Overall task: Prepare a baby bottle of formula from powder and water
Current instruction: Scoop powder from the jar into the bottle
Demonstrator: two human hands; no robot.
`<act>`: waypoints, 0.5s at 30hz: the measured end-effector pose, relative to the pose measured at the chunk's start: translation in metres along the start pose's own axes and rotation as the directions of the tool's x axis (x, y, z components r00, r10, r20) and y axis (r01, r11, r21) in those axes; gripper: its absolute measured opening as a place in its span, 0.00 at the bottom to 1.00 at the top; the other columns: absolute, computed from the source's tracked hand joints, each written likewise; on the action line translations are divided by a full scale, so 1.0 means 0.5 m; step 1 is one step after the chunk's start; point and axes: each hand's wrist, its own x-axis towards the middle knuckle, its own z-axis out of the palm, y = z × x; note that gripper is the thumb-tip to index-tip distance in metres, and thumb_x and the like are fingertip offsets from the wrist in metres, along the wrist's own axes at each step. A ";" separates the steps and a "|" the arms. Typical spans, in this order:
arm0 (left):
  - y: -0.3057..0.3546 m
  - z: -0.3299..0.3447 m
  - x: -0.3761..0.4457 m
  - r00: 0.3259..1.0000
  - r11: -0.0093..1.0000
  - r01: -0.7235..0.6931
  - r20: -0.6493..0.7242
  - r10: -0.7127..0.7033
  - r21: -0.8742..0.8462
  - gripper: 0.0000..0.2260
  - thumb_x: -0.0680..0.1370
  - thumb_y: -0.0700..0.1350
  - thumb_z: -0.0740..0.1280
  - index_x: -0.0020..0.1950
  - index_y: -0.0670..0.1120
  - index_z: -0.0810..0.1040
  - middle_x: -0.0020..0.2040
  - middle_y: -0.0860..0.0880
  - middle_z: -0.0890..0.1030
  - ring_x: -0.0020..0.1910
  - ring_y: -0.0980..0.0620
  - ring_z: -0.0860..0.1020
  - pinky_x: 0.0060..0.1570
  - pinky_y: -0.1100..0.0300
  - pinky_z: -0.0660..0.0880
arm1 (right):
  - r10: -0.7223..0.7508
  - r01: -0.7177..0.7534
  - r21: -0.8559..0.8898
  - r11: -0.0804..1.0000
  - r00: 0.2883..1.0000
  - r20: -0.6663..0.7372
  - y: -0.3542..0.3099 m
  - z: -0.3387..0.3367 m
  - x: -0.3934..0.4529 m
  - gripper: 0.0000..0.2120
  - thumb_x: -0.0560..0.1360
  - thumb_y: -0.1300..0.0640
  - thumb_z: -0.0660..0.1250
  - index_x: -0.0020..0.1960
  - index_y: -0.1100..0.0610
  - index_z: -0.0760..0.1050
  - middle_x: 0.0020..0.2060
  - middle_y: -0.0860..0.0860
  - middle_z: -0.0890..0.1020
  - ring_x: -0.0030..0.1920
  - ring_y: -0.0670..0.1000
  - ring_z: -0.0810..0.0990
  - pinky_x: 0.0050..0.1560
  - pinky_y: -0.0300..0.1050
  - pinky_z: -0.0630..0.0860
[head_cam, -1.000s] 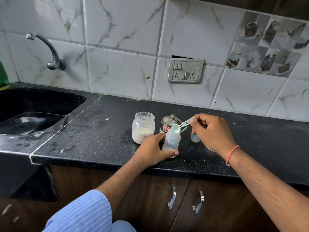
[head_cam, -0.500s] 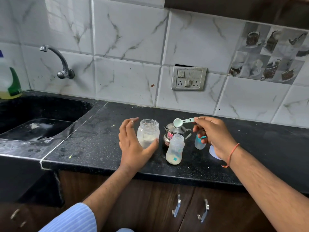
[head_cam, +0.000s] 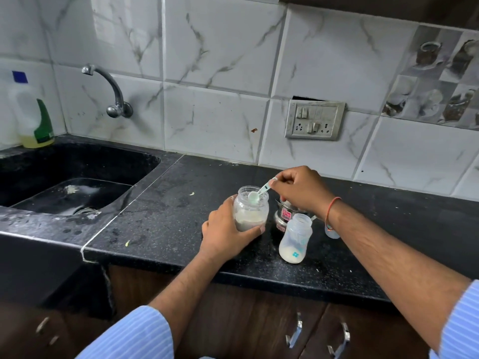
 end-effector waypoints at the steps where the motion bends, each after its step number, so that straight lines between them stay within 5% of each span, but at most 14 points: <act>1: 0.001 0.000 -0.001 1.000 1.000 -0.002 -0.001 0.002 -0.002 0.48 0.63 0.78 0.72 0.79 0.61 0.68 0.68 0.62 0.81 0.73 0.50 0.77 0.74 0.38 0.69 | -0.015 0.017 -0.041 0.999 0.999 0.052 -0.005 0.008 0.002 0.09 0.79 0.49 0.73 0.45 0.53 0.87 0.25 0.44 0.81 0.23 0.40 0.72 0.32 0.38 0.72; 7: 0.003 -0.003 0.000 1.000 1.000 0.013 0.001 -0.013 -0.001 0.48 0.63 0.78 0.72 0.80 0.60 0.67 0.67 0.61 0.81 0.72 0.50 0.78 0.73 0.38 0.71 | -0.082 0.121 -0.182 0.976 0.974 0.212 -0.024 0.039 0.016 0.08 0.78 0.49 0.74 0.46 0.51 0.89 0.21 0.35 0.76 0.24 0.37 0.73 0.28 0.30 0.65; 15: -0.001 -0.002 -0.002 0.997 0.998 0.038 -0.067 -0.041 -0.046 0.51 0.68 0.71 0.77 0.85 0.54 0.63 0.77 0.54 0.76 0.78 0.46 0.73 0.77 0.37 0.71 | -0.063 0.066 -0.103 0.992 0.997 0.036 0.023 0.008 0.017 0.04 0.79 0.50 0.74 0.48 0.47 0.87 0.21 0.40 0.73 0.26 0.41 0.69 0.36 0.40 0.70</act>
